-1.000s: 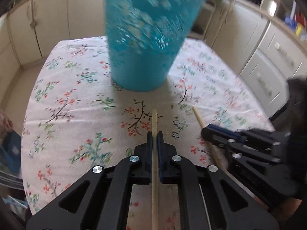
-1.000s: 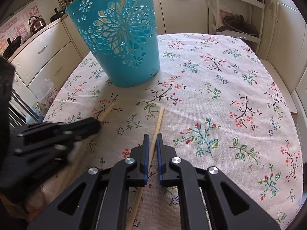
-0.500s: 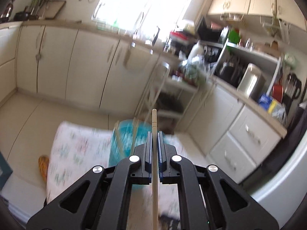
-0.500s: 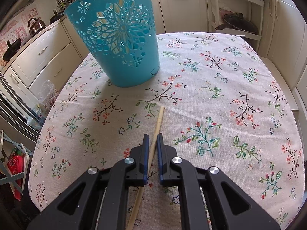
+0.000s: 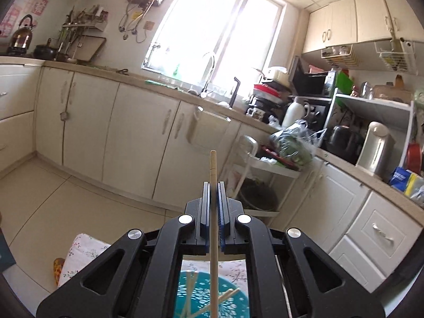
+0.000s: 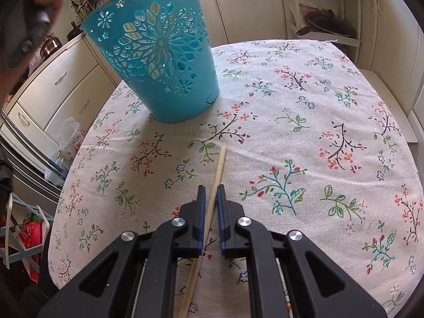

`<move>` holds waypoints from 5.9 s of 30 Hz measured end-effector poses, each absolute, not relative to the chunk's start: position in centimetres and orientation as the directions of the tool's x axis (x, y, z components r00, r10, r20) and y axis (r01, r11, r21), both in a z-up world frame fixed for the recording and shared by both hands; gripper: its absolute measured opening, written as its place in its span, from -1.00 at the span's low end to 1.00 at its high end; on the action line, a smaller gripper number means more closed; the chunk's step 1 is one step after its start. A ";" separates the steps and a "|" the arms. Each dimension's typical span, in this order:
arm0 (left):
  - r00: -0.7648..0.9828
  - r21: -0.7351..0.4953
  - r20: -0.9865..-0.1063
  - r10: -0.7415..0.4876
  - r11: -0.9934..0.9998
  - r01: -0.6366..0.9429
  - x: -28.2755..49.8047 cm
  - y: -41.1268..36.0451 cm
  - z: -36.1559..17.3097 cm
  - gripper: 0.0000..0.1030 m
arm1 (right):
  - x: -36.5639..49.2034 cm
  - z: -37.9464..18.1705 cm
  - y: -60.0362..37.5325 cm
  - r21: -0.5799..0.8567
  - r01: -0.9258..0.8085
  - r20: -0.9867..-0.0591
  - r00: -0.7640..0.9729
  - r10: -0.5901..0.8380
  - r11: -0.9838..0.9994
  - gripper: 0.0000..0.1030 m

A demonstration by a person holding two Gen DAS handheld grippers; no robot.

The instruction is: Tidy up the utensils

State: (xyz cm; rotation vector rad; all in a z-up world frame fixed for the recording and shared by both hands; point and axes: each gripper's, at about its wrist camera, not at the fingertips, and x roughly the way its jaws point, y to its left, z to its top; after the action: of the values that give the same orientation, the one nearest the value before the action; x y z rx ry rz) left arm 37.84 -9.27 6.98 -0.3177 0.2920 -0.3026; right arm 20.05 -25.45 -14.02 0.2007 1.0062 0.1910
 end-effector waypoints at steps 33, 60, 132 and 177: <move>0.772 -0.203 -0.609 -0.182 0.977 0.071 25.2 -0.3 -8.8 0.29 | 19.3 -14.0 -22.4 0.053 -0.158 -0.819 0.558 0.133 0.986 -0.79; 0.725 -0.315 -0.644 -0.245 0.948 0.040 24.5 1.6 -12.7 0.50 | 27.0 6.2 -22.0 0.351 -0.190 -0.168 0.950 0.262 0.917 -0.89; 0.802 -0.045 -0.591 -0.088 0.996 0.076 -2.8 1.8 4.5 0.85 | -6.5 0.8 -19.6 0.300 0.037 -0.590 0.792 0.155 0.953 0.85; 0.824 -0.007 -0.565 -0.043 0.999 0.047 -5.2 1.6 5.9 0.85 | -9.2 2.8 -17.9 0.217 -0.026 -0.510 0.849 0.136 0.976 0.85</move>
State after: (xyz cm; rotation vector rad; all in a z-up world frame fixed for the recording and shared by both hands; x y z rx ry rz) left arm -5.21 1.56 5.88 0.0070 0.6000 -0.0476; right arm -9.16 -17.88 2.81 0.2058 0.5510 0.0864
